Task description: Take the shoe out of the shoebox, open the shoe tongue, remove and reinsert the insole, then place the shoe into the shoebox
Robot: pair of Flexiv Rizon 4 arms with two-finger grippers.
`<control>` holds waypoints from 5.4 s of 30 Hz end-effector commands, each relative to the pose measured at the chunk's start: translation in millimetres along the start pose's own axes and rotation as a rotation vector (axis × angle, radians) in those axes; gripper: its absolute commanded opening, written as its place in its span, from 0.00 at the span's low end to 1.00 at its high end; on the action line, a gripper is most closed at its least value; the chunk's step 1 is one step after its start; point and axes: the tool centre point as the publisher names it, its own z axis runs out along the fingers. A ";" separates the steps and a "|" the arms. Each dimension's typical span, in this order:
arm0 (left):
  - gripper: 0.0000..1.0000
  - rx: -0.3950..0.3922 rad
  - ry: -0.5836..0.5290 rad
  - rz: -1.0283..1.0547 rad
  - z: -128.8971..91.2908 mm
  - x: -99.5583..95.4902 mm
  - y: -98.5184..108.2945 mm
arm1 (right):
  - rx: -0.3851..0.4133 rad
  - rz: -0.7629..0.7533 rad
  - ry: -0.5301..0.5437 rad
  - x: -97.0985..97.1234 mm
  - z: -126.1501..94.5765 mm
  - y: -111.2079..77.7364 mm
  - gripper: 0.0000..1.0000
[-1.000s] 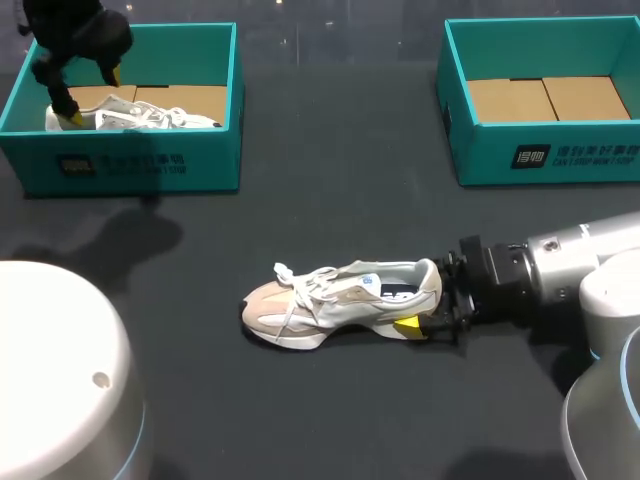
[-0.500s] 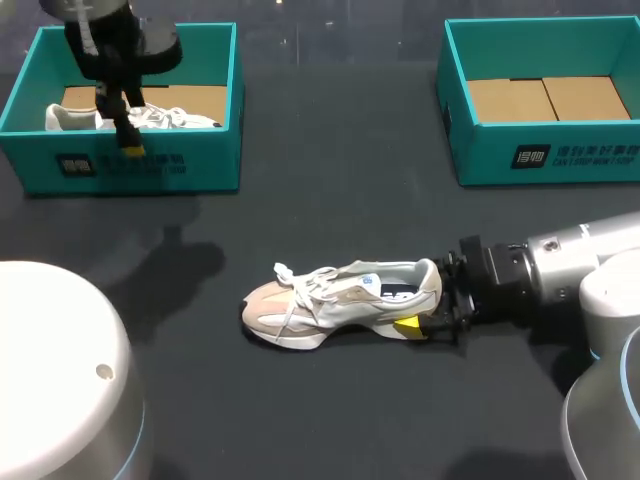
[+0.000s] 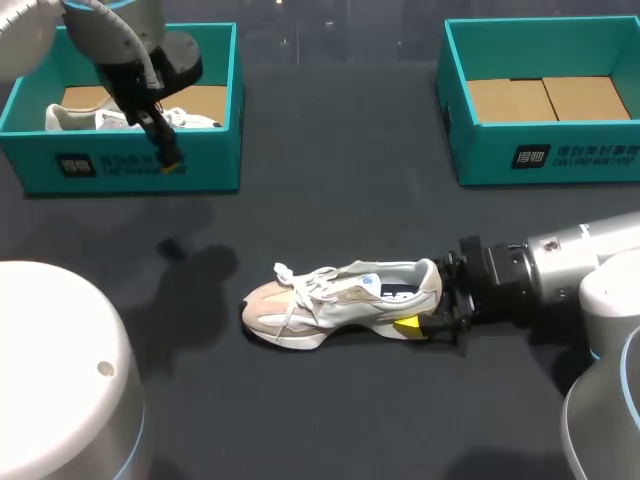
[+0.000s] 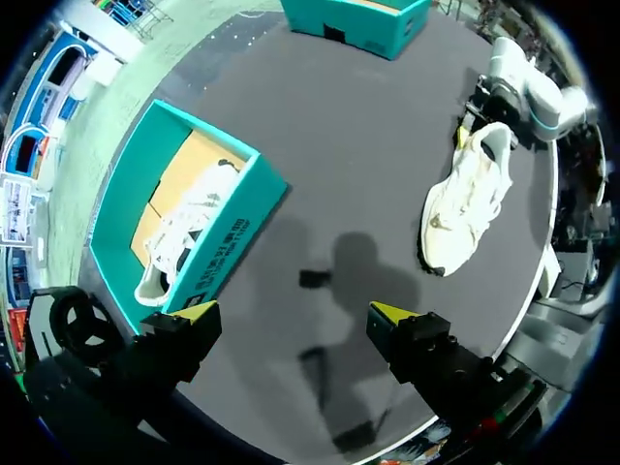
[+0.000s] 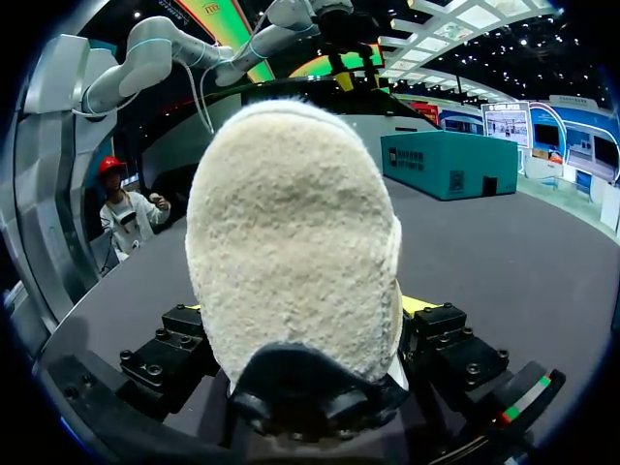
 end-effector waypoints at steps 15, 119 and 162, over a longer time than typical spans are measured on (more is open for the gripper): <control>1.00 -0.169 -0.003 -1.046 -13.1 128.0 -27.7 | 0.004 0.001 0.000 0.1 2.3 -0.3 0.00; 1.00 -0.298 -0.144 -0.786 92.1 317.5 -119.8 | 0.004 0.001 0.000 0.1 2.3 -0.3 0.00; 0.76 -0.357 -0.201 -0.804 84.2 286.1 -95.3 | 0.004 0.001 0.000 0.1 2.3 -0.3 0.00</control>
